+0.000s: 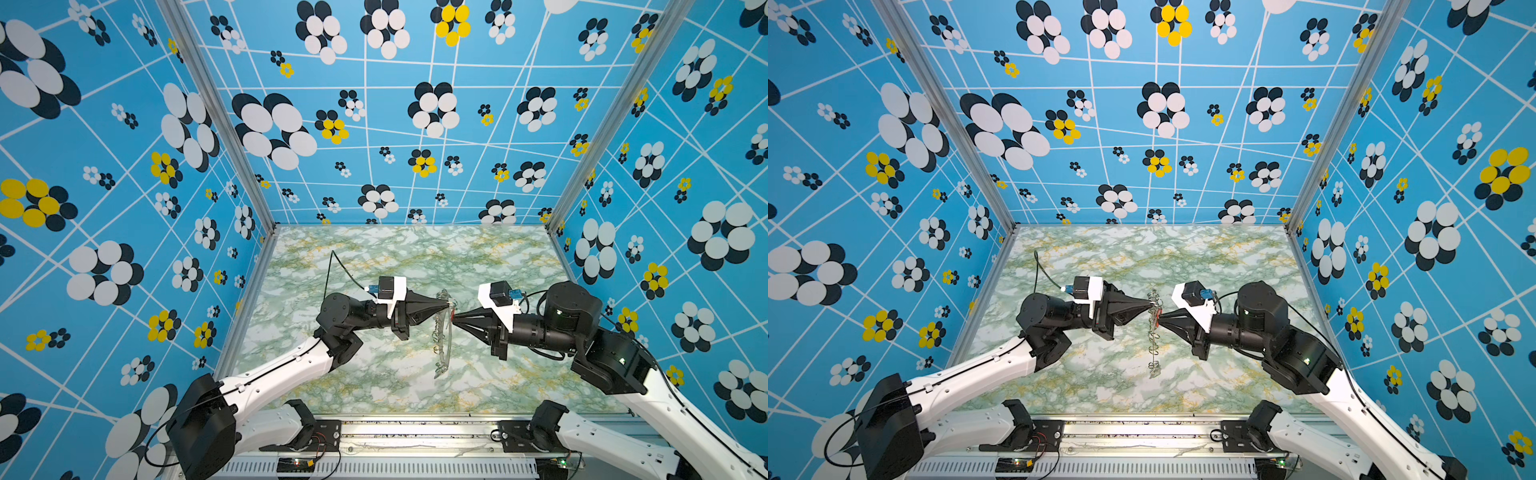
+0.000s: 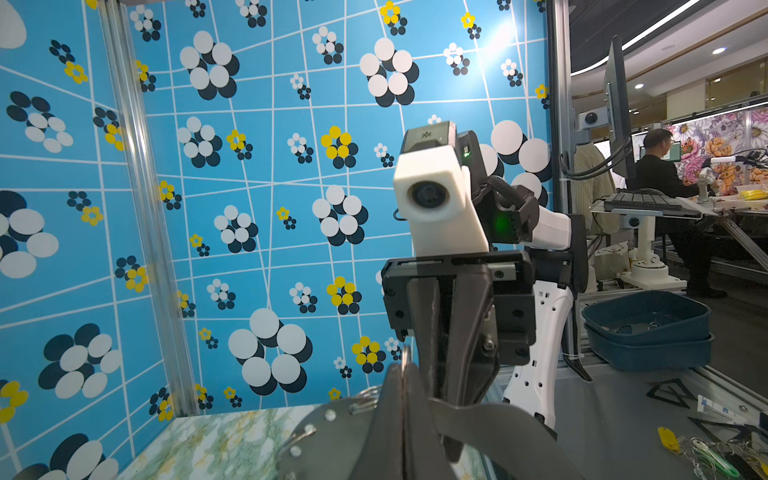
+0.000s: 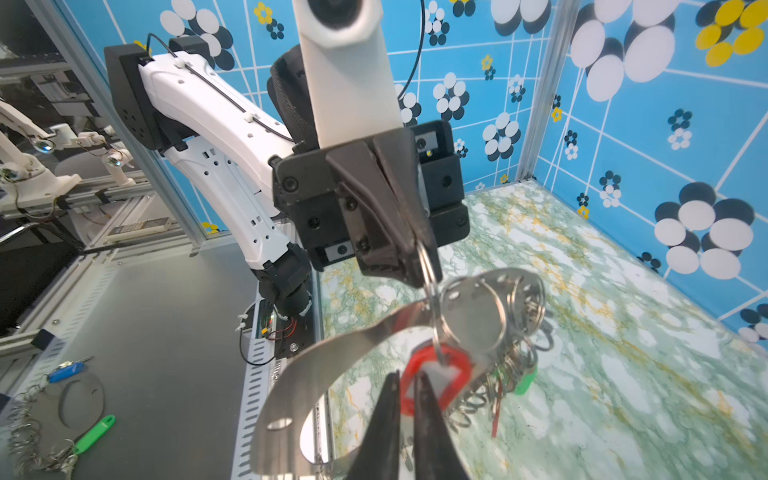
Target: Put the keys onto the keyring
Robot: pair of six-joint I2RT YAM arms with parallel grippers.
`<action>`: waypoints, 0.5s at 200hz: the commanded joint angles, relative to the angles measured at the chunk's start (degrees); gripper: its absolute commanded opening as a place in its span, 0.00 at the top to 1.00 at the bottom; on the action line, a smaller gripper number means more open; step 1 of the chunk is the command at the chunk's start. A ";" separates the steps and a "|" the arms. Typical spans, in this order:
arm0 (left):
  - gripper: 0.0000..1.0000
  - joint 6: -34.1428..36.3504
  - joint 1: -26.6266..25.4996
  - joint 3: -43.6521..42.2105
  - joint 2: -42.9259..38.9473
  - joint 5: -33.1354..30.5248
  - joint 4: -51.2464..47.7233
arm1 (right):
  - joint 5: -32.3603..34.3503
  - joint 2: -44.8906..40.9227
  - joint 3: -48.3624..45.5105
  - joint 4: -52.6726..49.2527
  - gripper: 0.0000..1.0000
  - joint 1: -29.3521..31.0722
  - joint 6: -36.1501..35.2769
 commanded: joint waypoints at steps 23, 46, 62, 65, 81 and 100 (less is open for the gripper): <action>1.00 -0.94 0.48 1.16 0.09 -1.37 5.18 | -2.35 -0.04 0.46 0.95 0.98 0.09 0.96; 1.00 -1.13 0.47 1.18 0.30 -0.91 5.28 | 1.11 -1.78 1.11 -0.36 0.78 0.10 -0.77; 1.00 -1.27 0.45 1.36 0.48 -0.56 5.18 | 2.70 -2.68 1.88 -0.75 0.75 0.06 -1.86; 1.00 -1.32 0.47 1.44 0.48 -0.47 5.21 | 2.91 -2.64 2.19 -0.77 0.75 0.10 -2.05; 1.00 -1.53 0.44 1.62 0.76 -0.18 5.44 | 3.36 -2.35 3.01 -0.36 0.74 0.13 -3.18; 1.00 -1.74 0.27 1.79 0.89 0.21 5.54 | 3.45 -1.81 3.45 0.62 0.74 0.14 -4.17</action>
